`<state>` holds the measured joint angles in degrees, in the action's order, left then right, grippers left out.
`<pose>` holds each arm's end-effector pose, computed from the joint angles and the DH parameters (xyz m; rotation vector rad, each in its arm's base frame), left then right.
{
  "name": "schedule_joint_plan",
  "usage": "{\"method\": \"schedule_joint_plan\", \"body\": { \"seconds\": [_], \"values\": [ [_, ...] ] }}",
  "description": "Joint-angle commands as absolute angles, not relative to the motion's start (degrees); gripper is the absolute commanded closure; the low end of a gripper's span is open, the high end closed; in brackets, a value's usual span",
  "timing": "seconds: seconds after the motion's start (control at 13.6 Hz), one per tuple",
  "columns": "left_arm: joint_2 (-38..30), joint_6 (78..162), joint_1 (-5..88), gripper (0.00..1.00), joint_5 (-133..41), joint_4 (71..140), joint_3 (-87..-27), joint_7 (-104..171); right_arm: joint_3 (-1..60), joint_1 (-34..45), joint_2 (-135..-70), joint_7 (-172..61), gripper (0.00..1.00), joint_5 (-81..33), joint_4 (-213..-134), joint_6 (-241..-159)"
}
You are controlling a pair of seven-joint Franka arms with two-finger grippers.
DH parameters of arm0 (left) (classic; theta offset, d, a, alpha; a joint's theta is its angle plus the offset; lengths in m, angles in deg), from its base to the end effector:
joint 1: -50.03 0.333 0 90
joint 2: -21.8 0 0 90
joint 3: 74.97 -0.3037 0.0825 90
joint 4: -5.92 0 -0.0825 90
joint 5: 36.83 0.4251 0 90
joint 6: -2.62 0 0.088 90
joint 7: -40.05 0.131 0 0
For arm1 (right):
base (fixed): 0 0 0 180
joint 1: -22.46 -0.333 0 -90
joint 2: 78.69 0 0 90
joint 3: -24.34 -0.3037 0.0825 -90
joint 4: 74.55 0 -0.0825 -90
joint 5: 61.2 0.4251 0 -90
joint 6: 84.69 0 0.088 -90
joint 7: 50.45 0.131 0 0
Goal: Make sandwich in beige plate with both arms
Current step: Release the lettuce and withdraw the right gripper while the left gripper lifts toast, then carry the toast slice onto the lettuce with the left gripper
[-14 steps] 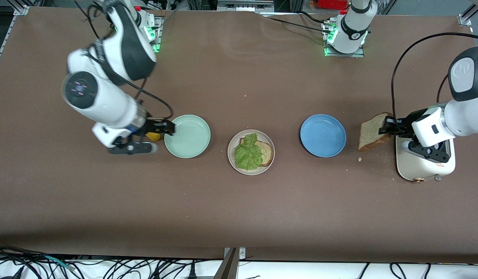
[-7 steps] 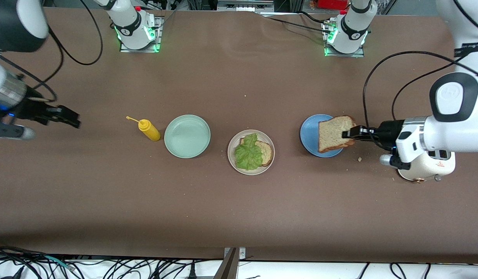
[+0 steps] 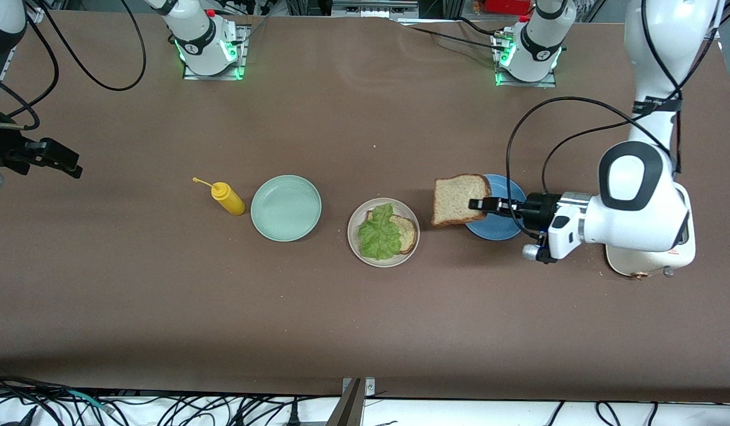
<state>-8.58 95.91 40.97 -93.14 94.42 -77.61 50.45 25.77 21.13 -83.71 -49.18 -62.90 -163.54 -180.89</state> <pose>0.6696 -0.1845 0.3110 2.1647 0.0054 -0.4438 0.6315 -0.0041 0.5534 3.1095 -0.0329 0.0600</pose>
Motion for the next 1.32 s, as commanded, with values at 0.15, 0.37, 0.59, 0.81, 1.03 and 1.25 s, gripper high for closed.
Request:
{"method": "schedule_joint_plan", "body": {
  "seconds": [0.15, 0.37, 0.59, 0.81, 1.03, 1.25],
  "values": [
    [-12.7, 99.5, 38.9, 1.00, -101.6, 92.8, -78.0, 48.8, 22.6, 24.0, -75.5, -48.8, 0.00, -62.3, -172.9, -181.5],
    [-15.0, 105.1, 35.7, 1.00, -105.3, 92.8, -78.0, 49.8, 23.8, 24.0, -74.4, -48.8, 0.00, -62.0, -174.6, -182.8],
    [-16.3, 107.2, 34.3, 1.00, -107.0, 92.8, -78.0, 51.8, 27.1, 21.4, -74.6, -49.1, 0.00, -60.1, -174.1, -182.3],
    [-17.6, 109.3, 32.3, 1.00, -108.5, 92.8, -78.0, 54.9, 29.6, 20.6, -76.2, -49.9, 0.00, -59.7, -173.5, -182.3],
    [-19.2, 114.6, 29.6, 1.00, -109.1, 92.8, -78.0, 56.4, 29.5, 20.6, -76.4, -49.9, 0.00, -59.8, -173.4, -182.2],
    [-20.7, 115.8, 28.5, 1.00, -111.7, 92.8, -78.0, 58.6, 29.3, 20.4, -76.3, -49.8, 0.00, -59.8, -173.5, -182.1]
  ]
}}
